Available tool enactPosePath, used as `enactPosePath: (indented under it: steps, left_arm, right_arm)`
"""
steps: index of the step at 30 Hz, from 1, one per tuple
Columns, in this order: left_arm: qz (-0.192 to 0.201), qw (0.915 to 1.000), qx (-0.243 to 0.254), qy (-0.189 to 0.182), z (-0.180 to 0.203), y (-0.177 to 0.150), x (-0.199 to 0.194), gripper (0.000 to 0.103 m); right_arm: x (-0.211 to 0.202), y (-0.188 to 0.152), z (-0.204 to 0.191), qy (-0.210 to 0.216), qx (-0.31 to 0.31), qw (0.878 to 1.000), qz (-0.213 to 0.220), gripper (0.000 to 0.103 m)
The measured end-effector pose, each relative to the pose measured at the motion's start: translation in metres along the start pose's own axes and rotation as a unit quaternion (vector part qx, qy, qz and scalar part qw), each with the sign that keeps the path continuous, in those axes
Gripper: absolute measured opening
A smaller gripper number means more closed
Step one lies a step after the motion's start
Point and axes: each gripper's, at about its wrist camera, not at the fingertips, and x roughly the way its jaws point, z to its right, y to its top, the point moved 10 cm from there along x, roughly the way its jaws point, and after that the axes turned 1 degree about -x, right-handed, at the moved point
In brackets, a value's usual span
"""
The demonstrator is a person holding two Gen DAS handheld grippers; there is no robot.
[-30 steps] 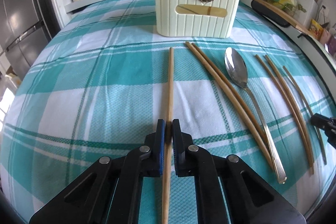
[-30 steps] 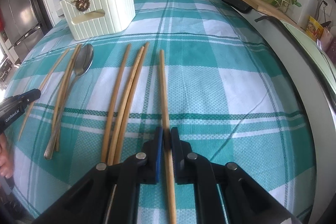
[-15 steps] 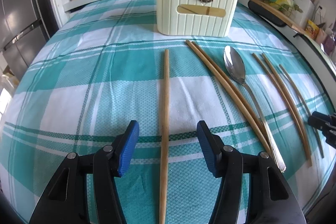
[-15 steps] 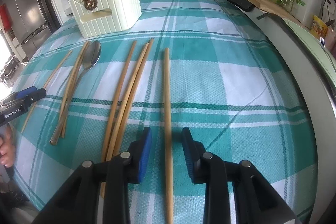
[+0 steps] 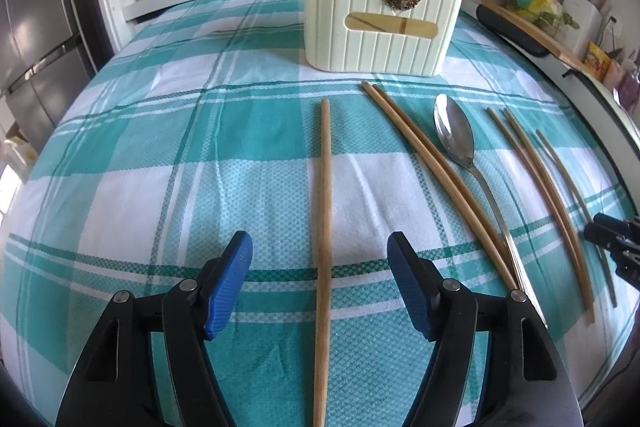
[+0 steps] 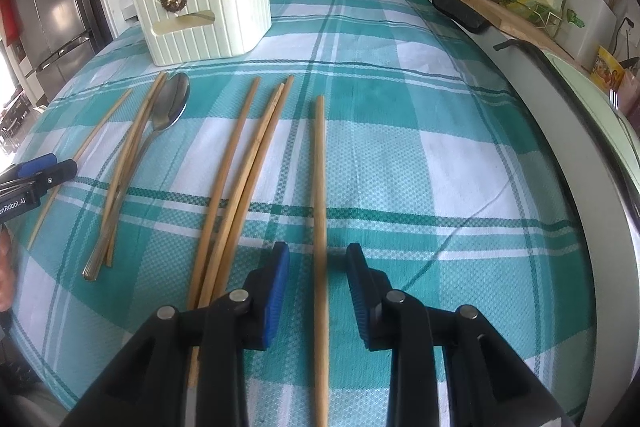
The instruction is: Organize utensils
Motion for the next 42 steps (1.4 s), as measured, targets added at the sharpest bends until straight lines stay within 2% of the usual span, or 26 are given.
enactPosePath:
  steps: [9, 18, 21, 29, 37, 42]
  left_arm:
    - [-0.003, 1.0000, -0.001, -0.009, 0.000, 0.001, -0.001, 0.074]
    - [-0.034, 0.9973, -0.030, -0.058, -0.007, 0.012, 0.011, 0.074]
    - [-0.042, 0.9974, -0.008, -0.057, -0.001, 0.022, 0.020, 0.074]
    - [-0.055, 0.9975, 0.039, -0.022, -0.001, 0.051, 0.053, 0.073]
    - [-0.076, 0.9950, 0.056, -0.033, 0.004, 0.069, 0.070, 0.072]
    - [-0.090, 0.9927, 0.069, -0.041, 0.009, 0.074, 0.073, 0.061]
  right_arm:
    - [0.000, 0.000, 0.001, -0.003, -0.001, 1.000, -0.001, 0.030]
    - [0.002, 0.006, 0.006, 0.011, 0.007, 1.000, -0.009, 0.030]
    - [0.006, 0.010, 0.004, 0.021, 0.005, 1.000, -0.015, 0.030]
    - [0.025, 0.038, 0.001, 0.030, -0.020, 0.999, -0.033, 0.030]
    - [0.054, 0.078, 0.000, 0.042, -0.028, 0.998, -0.040, 0.030]
    - [0.069, 0.094, -0.003, 0.029, -0.043, 0.998, -0.043, 0.030]
